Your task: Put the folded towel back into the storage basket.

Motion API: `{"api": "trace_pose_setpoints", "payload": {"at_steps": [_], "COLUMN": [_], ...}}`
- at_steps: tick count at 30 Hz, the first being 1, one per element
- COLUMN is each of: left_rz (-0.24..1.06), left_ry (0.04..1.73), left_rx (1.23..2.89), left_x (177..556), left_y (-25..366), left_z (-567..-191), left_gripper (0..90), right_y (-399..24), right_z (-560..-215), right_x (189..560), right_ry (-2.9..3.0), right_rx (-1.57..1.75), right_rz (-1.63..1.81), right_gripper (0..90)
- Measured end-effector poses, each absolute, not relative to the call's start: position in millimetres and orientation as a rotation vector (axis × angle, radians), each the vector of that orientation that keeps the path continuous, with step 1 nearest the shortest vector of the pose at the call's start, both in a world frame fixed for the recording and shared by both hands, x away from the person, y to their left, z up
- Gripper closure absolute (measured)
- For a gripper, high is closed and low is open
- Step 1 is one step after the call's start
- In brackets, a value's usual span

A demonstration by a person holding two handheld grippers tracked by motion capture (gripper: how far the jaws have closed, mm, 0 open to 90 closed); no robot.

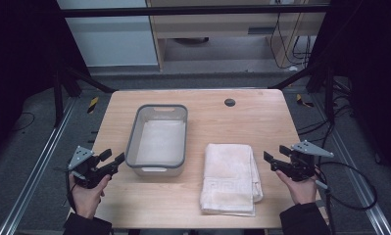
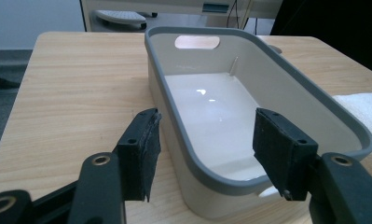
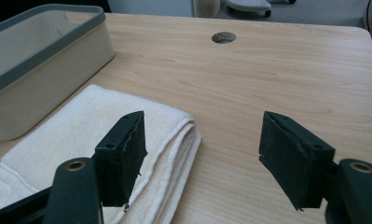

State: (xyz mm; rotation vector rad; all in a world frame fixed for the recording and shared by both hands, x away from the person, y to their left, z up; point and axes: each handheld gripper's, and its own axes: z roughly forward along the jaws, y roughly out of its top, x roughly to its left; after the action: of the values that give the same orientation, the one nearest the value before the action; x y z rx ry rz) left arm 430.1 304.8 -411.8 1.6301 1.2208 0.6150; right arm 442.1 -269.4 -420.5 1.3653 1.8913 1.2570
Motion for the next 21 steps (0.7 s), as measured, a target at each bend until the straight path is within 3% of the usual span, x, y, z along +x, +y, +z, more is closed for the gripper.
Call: {"api": "trace_pose_setpoints", "payload": {"at_steps": [21], "left_rz": [0.582], "left_ry": [1.096], "left_rx": [1.677], "left_x": [434], "left_y": [255], "left_z": [-388], "left_gripper": [40.1], "right_y": [-256], "right_z": [-409], "right_x": [454], "right_ry": [1.927], "right_rx": [1.338], "right_rz": [1.278], "right_gripper": [29.8]}}
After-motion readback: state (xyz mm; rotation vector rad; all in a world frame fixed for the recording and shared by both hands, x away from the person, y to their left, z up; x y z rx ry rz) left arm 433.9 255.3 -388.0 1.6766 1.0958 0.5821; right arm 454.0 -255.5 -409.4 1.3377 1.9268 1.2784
